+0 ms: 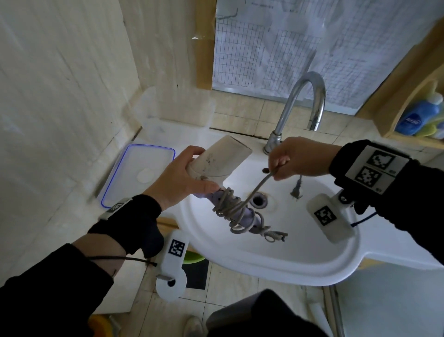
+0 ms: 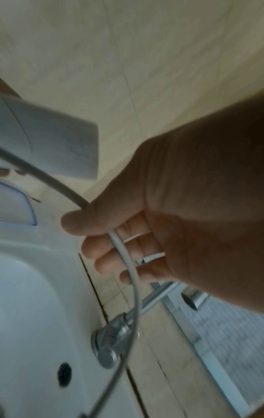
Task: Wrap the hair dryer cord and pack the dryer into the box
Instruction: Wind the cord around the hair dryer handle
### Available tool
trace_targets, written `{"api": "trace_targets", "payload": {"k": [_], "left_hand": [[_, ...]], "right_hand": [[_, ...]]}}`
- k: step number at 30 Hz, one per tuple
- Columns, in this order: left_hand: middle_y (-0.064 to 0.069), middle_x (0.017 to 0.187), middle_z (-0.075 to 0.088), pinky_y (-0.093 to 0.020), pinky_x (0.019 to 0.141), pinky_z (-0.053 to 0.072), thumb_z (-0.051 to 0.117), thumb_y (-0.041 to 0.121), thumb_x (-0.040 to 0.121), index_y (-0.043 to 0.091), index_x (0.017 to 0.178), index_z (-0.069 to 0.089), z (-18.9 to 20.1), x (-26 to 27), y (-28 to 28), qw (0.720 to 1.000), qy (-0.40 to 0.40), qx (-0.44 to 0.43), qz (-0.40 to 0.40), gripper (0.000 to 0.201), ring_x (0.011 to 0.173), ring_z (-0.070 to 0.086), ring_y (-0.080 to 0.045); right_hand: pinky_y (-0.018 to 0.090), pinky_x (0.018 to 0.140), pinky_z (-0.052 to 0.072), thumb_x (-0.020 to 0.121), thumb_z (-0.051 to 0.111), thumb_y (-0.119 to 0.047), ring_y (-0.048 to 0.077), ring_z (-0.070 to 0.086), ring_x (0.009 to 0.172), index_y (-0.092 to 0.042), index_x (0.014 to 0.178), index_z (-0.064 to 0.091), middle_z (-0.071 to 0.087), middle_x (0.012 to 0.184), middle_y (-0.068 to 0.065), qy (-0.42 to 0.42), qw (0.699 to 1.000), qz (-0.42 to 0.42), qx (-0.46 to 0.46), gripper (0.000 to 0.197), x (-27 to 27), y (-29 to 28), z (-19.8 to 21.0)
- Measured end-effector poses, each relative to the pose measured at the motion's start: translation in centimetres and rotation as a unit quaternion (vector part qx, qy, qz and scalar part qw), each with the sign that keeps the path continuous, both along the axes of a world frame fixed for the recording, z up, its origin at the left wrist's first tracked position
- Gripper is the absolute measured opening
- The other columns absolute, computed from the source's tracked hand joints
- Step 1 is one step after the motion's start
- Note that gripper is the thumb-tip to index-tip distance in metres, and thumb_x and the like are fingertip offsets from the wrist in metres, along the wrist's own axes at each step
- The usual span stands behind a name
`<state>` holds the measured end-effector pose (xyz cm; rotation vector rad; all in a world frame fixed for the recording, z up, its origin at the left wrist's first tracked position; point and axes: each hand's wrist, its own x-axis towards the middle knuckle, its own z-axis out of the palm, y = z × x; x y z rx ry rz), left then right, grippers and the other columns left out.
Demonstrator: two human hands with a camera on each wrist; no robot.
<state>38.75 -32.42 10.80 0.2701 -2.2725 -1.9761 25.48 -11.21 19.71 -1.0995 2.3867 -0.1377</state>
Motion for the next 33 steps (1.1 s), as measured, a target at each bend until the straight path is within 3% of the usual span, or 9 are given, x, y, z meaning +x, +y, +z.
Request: {"api": "trace_targets", "payload": {"k": [3, 9, 11, 13, 17, 22, 25, 28, 33], "left_hand": [[0.001, 0.082, 0.066, -0.023, 0.061, 0.053, 0.080, 0.023, 0.041, 0.020, 0.104, 0.055, -0.3, 0.0, -0.8, 0.997, -0.009, 0.081, -0.001, 0.068, 0.070, 0.067, -0.009], [-0.005, 0.086, 0.064, -0.029, 0.057, 0.056, 0.075, 0.017, 0.047, 0.013, 0.101, 0.055, -0.6, 0.1, -1.3, 0.977, 0.000, 0.215, 0.008, 0.057, 0.071, 0.067, -0.017], [-0.007, 0.090, 0.064, -0.030, 0.059, 0.056, 0.072, 0.018, 0.053, 0.010, 0.105, 0.054, -0.7, 0.0, -1.3, 0.967, 0.013, 0.255, 0.018, 0.055, 0.073, 0.067, -0.018], [-0.009, 0.094, 0.063, -0.032, 0.060, 0.055, 0.071, 0.019, 0.058, 0.007, 0.114, 0.050, -0.8, -0.3, -1.0, 0.958, 0.022, 0.283, 0.031, 0.062, 0.076, 0.066, -0.020], [-0.013, 0.097, 0.062, -0.036, 0.064, 0.056, 0.073, 0.020, 0.058, 0.006, 0.115, 0.048, -0.8, -1.5, 0.2, 0.944, 0.030, 0.316, 0.084, 0.064, 0.079, 0.067, -0.022], [-0.010, 0.100, 0.065, -0.039, 0.071, 0.057, 0.070, 0.016, 0.065, 0.009, 0.110, 0.048, -0.2, -2.7, 1.7, 0.949, 0.026, 0.269, 0.162, 0.051, 0.084, 0.067, -0.024], [-0.002, 0.092, 0.066, -0.034, 0.068, 0.058, 0.072, 0.018, 0.062, 0.019, 0.100, 0.050, 0.0, -3.0, 2.0, 0.955, 0.039, 0.215, 0.201, 0.044, 0.075, 0.068, -0.014], [0.001, 0.093, 0.064, -0.039, 0.077, 0.057, 0.076, 0.021, 0.059, 0.026, 0.097, 0.049, -0.1, -3.1, 2.0, 0.962, 0.046, 0.149, 0.224, 0.047, 0.084, 0.067, -0.019], [0.007, 0.096, 0.059, -0.023, 0.070, 0.051, 0.080, 0.027, 0.060, 0.023, 0.108, 0.045, -0.7, -2.9, 2.1, 0.969, 0.049, 0.021, 0.241, 0.060, 0.089, 0.062, -0.016]], "right_hand": [[0.030, 0.086, 0.040, 0.079, 0.069, -0.021, 0.000, 0.055, 0.081, -0.031, 0.069, 0.061, 0.061, 0.079, -0.016, -0.035, 0.998, -0.036, -0.036, 0.017, -1.4, 0.7, -1.0], [0.027, 0.085, 0.043, 0.082, 0.066, -0.016, 0.011, 0.062, 0.082, -0.026, 0.074, 0.064, 0.068, 0.082, -0.004, -0.100, 0.984, -0.111, -0.096, 0.014, -2.3, 2.1, -4.0], [0.024, 0.081, 0.051, 0.085, 0.061, -0.011, 0.008, 0.066, 0.077, -0.019, 0.078, 0.067, 0.069, 0.082, -0.001, -0.151, 0.965, -0.163, -0.137, 0.012, -2.0, 2.5, -5.4], [0.017, 0.066, 0.055, 0.088, 0.056, -0.004, 0.004, 0.067, 0.065, -0.016, 0.078, 0.065, 0.067, 0.078, 0.001, -0.188, 0.942, -0.216, -0.177, 0.018, -1.3, 2.4, -6.8], [0.029, 0.067, 0.056, 0.092, 0.052, -0.012, 0.020, 0.059, 0.063, -0.016, 0.077, 0.063, 0.061, 0.069, 0.008, -0.243, 0.905, -0.284, -0.204, 0.018, 0.8, 1.0, -9.6], [0.023, 0.052, 0.057, 0.094, 0.047, -0.022, 0.015, 0.047, 0.051, -0.013, 0.102, 0.064, 0.045, 0.060, 0.004, -0.250, 0.927, -0.244, -0.135, 0.021, 1.7, -0.4, -11.9], [0.023, 0.054, 0.054, 0.095, 0.044, -0.028, 0.013, 0.047, 0.052, -0.019, 0.102, 0.064, 0.045, 0.061, 0.002, -0.239, 0.949, -0.192, -0.074, 0.022, 2.2, -0.6, -12.1], [0.026, 0.057, 0.052, 0.093, 0.044, -0.030, 0.015, 0.051, 0.057, -0.026, 0.091, 0.063, 0.049, 0.062, 0.000, -0.224, 0.960, -0.162, -0.041, 0.020, 3.0, -0.7, -11.9], [0.023, 0.053, 0.045, 0.095, 0.043, -0.024, 0.017, 0.049, 0.054, -0.006, 0.106, 0.065, 0.051, 0.059, 0.001, -0.227, 0.966, -0.119, -0.017, 0.030, 4.7, -0.9, -11.1]]}}
